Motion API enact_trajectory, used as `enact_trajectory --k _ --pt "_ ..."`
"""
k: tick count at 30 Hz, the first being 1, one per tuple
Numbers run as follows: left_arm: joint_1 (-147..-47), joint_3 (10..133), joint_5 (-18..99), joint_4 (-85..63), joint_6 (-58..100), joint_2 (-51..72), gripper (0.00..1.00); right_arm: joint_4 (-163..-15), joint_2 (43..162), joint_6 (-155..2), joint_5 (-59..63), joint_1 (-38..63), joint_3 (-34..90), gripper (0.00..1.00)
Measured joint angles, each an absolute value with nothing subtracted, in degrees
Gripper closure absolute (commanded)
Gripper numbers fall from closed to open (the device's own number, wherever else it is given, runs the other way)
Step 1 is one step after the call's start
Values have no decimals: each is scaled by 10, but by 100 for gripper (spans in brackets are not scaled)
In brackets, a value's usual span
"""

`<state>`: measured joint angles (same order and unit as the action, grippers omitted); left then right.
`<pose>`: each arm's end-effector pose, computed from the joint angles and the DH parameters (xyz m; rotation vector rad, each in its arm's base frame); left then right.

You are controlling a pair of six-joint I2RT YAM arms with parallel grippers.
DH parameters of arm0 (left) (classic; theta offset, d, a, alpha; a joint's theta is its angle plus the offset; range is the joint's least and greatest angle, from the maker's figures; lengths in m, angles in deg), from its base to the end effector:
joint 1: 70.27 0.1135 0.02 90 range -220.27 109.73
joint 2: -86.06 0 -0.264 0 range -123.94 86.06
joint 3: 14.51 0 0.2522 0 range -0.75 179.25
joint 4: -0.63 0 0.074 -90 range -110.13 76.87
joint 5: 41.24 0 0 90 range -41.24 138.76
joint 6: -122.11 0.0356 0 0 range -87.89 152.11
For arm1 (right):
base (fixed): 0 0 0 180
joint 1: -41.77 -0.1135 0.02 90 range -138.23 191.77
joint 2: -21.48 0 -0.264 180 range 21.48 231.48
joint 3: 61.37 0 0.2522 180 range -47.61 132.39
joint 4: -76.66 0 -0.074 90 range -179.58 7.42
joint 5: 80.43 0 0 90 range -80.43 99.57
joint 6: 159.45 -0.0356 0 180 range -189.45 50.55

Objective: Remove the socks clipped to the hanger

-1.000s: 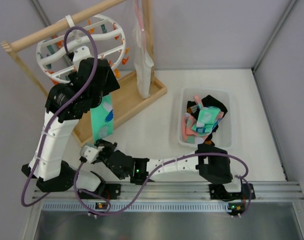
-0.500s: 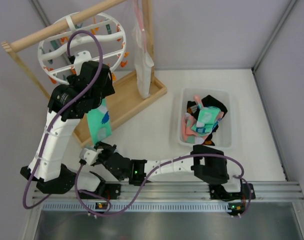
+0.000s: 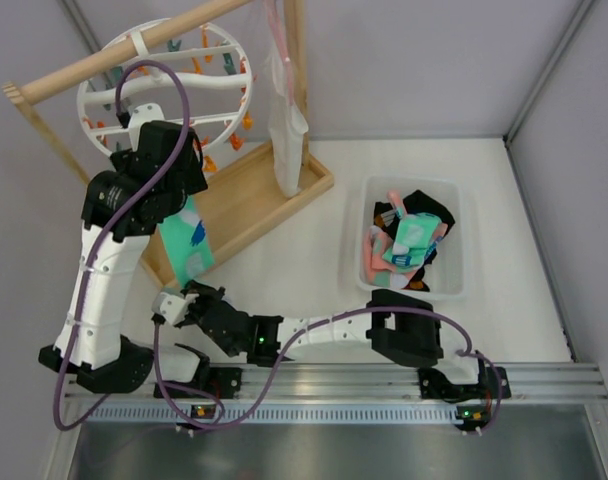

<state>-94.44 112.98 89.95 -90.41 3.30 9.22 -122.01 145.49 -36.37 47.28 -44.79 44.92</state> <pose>0.1889 -0.0591 0.5003 -0.4410 2.0443 0.2682 0.0523 0.5078 0.2573 -1.0180 1.1847 0.2250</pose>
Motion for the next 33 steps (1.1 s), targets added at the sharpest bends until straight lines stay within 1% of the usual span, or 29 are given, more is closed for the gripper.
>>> enact_trajectory --k 1,2,4,5,8,19,22,23,27,29,30,32,33 --pt "-938 1129 900 -904 38 94 22 -1219 1459 -365 470 -448 456 100" --pt "-932 1127 900 -904 40 98 27 -1218 1462 -366 468 -448 460 100" --pt "-926 1124 902 -905 46 103 31 -1216 1468 -368 465 -448 465 100" --pt "-923 1122 902 -905 47 107 36 -1214 1470 -371 463 -447 466 100" --pt "-920 1120 903 -905 50 111 46 -1212 1474 -373 463 -447 466 100" --pt "-919 1118 913 -900 52 111 98 -1208 1477 -381 461 -444 465 100" --pt "-919 1118 917 -900 52 111 96 -1218 1462 -382 459 -444 433 100" --pt "-918 1118 917 -900 52 111 93 -1221 1451 -382 459 -444 411 100" --pt "-918 1118 917 -900 50 111 91 -1237 1373 -394 458 -444 279 100" --pt "-918 1119 915 -900 47 111 87 -1236 1308 -408 461 -444 198 100" --pt "-917 1120 913 -900 45 111 76 -1234 1273 -415 466 -444 168 100" --pt "-917 1124 903 -901 41 111 62 -1227 1203 -431 480 -444 124 100" --pt "-917 1126 899 -901 39 112 42 -1224 1161 -441 489 -444 106 100"
